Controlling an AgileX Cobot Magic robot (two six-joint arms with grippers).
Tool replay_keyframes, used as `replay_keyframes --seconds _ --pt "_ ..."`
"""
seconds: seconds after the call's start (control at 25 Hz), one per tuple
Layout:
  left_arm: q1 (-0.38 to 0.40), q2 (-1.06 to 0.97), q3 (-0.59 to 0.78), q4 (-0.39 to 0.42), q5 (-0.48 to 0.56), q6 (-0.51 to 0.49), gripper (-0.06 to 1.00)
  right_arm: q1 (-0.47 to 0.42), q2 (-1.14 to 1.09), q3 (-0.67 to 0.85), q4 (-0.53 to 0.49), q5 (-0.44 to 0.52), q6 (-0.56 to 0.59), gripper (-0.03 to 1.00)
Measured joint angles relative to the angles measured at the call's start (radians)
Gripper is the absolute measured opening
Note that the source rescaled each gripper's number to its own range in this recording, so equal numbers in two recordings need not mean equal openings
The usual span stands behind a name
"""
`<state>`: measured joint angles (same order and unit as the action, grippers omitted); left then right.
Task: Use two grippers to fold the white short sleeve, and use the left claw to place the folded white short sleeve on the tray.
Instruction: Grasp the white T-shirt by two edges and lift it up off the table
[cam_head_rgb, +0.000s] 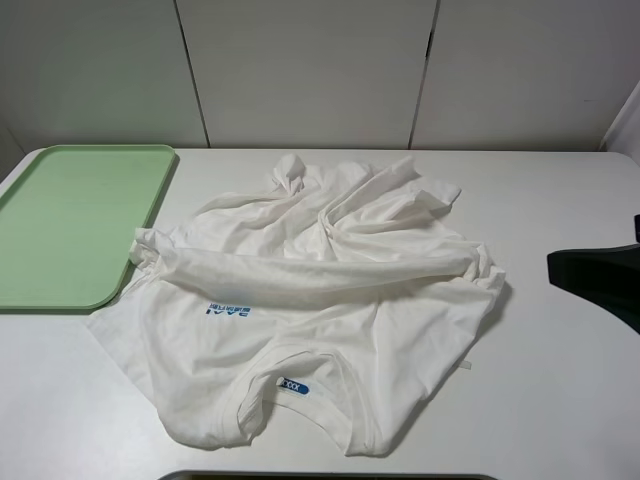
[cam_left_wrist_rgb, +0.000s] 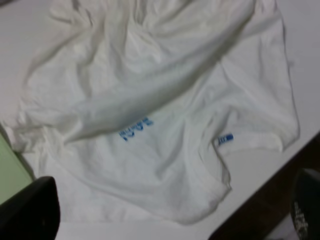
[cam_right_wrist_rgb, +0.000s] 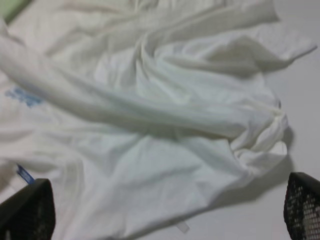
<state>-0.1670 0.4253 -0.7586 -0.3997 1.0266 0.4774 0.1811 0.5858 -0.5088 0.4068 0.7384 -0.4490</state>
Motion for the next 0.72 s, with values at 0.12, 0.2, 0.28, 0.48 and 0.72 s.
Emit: replay_keyframes --seconds 0.12,0.2,0.28,0.48,0.72 --pt "0.000 0.094 0.000 -0.003 0.027 0.045 0.92 0.000 0.102 0.000 0.001 -0.058 -0.030 1.00" --pt "0.000 0.152 0.000 -0.007 0.046 0.058 0.91 0.000 0.166 0.000 0.006 -0.109 -0.036 1.00" --pt "0.000 0.212 0.000 -0.010 0.057 0.063 0.91 0.000 0.227 0.000 0.009 -0.160 -0.040 1.00" --pt "0.000 0.361 0.000 -0.023 0.061 0.082 0.91 0.000 0.420 -0.069 0.010 -0.209 -0.082 1.00" --pt "0.000 0.501 0.000 -0.023 0.021 0.157 0.91 0.000 0.570 -0.190 0.015 -0.173 -0.236 1.00"
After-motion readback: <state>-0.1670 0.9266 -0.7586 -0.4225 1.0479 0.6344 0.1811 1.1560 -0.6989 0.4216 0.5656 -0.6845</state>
